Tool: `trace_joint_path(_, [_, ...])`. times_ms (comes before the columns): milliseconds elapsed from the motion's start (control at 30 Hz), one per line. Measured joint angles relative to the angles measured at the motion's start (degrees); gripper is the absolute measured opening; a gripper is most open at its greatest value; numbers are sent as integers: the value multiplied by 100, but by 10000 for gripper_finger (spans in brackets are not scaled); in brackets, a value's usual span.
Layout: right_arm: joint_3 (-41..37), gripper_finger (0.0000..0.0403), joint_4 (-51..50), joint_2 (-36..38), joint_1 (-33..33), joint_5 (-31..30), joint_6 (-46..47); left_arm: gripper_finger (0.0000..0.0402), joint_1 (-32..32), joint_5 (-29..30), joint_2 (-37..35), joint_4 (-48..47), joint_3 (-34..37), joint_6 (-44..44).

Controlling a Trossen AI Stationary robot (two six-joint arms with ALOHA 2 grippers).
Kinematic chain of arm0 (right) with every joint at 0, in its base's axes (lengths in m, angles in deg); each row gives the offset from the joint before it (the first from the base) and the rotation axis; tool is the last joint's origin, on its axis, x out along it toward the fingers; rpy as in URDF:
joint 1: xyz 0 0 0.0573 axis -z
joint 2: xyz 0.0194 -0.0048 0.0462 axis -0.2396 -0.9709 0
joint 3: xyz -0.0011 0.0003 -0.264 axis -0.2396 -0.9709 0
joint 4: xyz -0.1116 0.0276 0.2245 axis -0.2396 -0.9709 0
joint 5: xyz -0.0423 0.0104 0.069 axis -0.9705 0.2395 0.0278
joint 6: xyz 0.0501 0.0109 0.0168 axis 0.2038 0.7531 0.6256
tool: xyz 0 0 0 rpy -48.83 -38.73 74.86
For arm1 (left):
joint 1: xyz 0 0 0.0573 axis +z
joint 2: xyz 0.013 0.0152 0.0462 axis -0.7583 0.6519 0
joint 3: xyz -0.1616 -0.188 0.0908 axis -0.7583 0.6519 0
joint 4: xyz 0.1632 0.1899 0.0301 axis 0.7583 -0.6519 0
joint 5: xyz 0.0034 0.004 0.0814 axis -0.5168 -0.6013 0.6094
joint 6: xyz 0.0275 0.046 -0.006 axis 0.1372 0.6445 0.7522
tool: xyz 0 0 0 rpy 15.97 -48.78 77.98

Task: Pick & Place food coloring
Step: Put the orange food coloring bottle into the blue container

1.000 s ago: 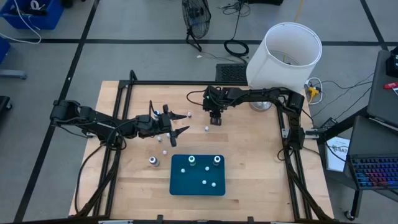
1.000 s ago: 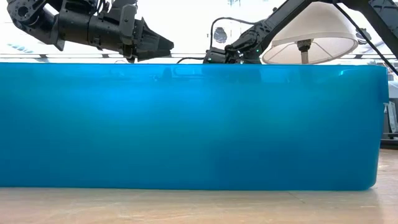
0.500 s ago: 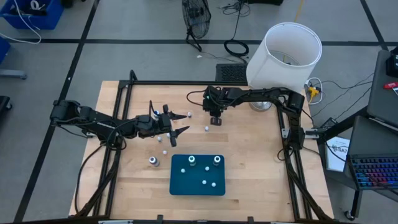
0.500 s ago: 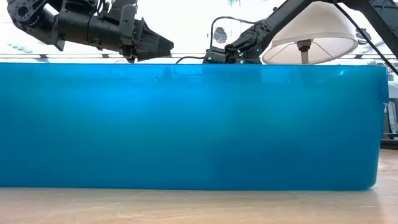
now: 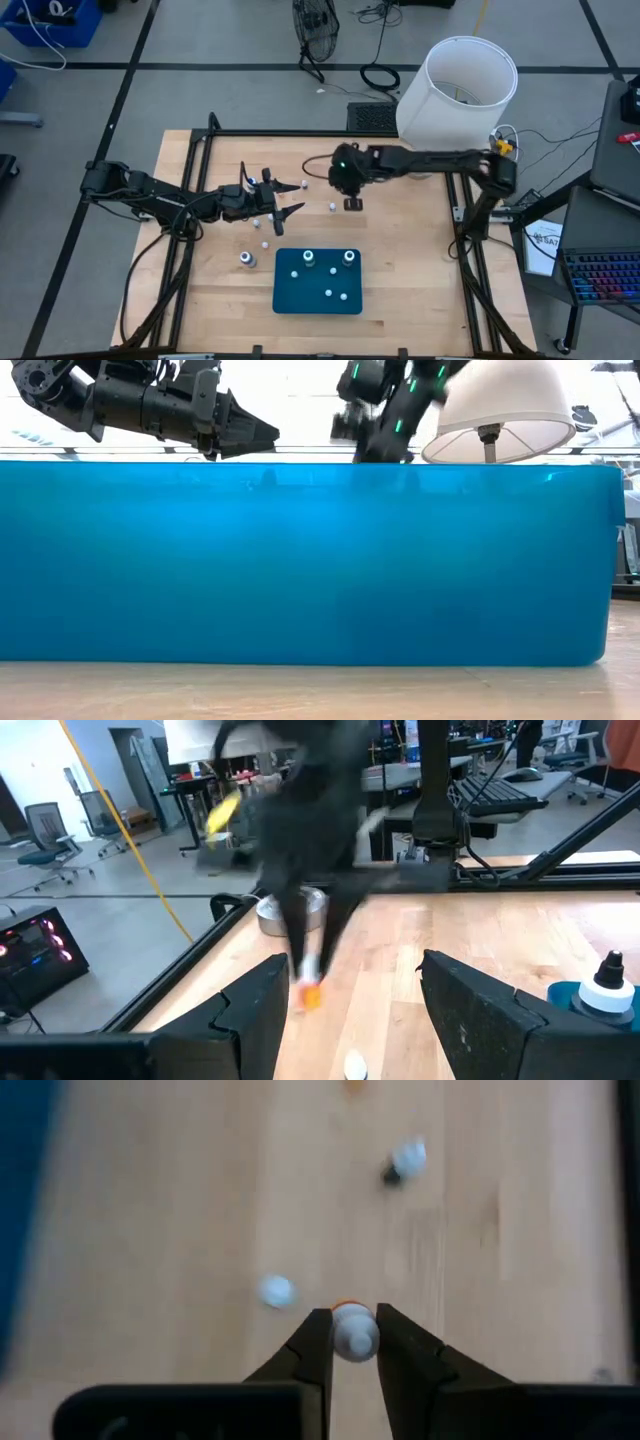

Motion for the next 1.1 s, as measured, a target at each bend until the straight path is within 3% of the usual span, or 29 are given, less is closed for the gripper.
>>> trace_joint_path(233, [11, 43, -389, 857, -1524, -350, 462, 230, 0, 2, 0, -7, 0, 88])
trace_joint_path(367, [-1, 43, -695, 813, -2583, -895, 636, 230, 0, 2, 0, -4, 0, 83])
trace_joint_path(533, [-290, 43, -379, 583, -3451, -952, 865, 230, 0, 4, 0, -35, 0, 62])
trace_joint_path(767, [-608, 43, 208, 316, -3759, -961, 1075, 230, 2, 4, 0, -74, 0, -58])
trace_joint_path(1100, [-608, 43, 205, 339, -3399, -965, 929, 230, 0, 4, 0, -114, 0, -112])
